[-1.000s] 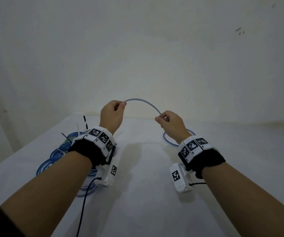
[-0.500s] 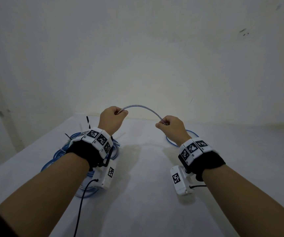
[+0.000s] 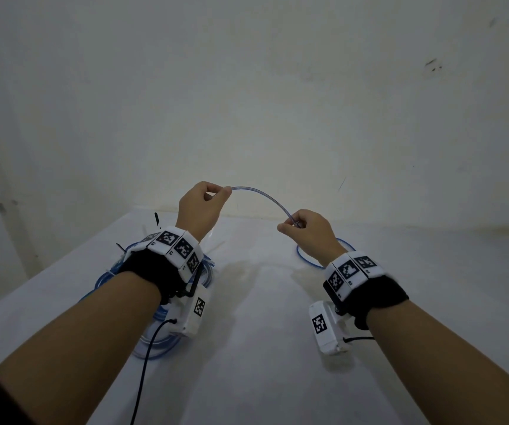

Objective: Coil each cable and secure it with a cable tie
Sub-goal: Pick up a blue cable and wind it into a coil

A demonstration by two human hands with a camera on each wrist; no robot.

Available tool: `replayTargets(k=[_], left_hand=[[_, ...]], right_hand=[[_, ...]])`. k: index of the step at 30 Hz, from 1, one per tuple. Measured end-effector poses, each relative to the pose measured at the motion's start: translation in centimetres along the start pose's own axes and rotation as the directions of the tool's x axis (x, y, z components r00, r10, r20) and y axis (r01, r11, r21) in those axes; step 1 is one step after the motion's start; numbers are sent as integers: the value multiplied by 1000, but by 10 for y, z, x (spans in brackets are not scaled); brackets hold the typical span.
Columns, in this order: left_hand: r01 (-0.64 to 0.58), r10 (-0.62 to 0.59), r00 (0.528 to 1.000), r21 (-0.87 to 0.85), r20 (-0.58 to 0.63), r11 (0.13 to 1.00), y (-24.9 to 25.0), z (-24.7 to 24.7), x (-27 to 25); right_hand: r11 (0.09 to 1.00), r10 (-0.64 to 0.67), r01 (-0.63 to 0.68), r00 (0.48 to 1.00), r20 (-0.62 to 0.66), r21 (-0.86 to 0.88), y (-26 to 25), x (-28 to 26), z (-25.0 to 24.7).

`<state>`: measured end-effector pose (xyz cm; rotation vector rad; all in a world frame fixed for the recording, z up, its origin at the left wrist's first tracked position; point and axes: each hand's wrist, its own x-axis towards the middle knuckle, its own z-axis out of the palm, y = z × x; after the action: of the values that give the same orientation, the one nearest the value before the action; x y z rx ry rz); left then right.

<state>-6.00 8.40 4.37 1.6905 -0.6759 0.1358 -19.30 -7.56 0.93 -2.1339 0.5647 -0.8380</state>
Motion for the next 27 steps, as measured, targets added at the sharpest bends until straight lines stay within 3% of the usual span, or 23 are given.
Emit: replayTargets(k=[9,14,19,27], left_hand=[[-32,31,999,-2,-32,999,8,2,1],[-41,43,998,51,-43,998,10,0,1],[-41,42,999,45,-31,998,11,-3,0],[-12,11,1000,-6,-24,1000,15,3,-1]], right_hand=[[970,-143,169,978,-150,177,-2,-5,-14],[976,-189,204,967,-172,74,4,-4,-23],[958,-159,124,980,-119,-257,21,4,-39],[976,-164,155,985,-51,-152,27,-3,-68]])
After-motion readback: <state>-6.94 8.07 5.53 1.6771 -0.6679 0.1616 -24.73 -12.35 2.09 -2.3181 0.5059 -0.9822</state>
